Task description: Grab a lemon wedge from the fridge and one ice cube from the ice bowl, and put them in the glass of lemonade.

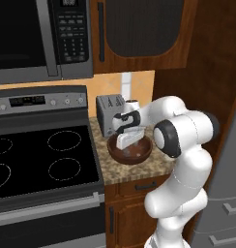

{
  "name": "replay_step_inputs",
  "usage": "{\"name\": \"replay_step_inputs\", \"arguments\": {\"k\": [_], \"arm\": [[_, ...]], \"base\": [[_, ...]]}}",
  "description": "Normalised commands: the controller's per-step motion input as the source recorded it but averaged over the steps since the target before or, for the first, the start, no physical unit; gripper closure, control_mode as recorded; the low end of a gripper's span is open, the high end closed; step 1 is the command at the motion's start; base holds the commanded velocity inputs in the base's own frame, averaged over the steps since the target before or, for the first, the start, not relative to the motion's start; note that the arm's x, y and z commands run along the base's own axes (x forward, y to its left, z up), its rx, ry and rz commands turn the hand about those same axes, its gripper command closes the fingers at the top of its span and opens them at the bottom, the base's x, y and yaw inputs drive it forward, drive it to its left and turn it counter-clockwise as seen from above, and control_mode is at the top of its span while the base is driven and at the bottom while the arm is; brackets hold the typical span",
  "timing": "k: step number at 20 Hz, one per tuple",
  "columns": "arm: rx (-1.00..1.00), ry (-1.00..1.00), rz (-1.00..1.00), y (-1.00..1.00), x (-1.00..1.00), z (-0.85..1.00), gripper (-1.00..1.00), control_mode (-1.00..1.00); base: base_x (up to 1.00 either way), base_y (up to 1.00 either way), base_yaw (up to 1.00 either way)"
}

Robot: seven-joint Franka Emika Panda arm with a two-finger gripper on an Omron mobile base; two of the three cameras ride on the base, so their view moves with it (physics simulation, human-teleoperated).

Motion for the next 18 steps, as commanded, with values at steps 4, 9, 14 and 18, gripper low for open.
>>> {"name": "replay_step_inputs", "arguments": {"k": [4, 9, 14, 18], "arm": [[0.02, 0.0, -0.03, 0.26, 0.18, -0.35, -1.0, -1.0], [0.0, 0.01, 0.0, 0.02, 0.12, -0.25, -1.0, -1.0], [0.0, 0.0, 0.0, -0.08, 0.01, -0.16, -1.0, -1.0], [0.0, 0.0, 0.0, -0.12, 0.05, -0.01, -1.0, -1.0]], "base": [[0.0, 0.0, 0.0], [0.0, 0.0, 0.0], [0.0, 0.0, 0.0], [0.0, 0.0, 0.0]]}}
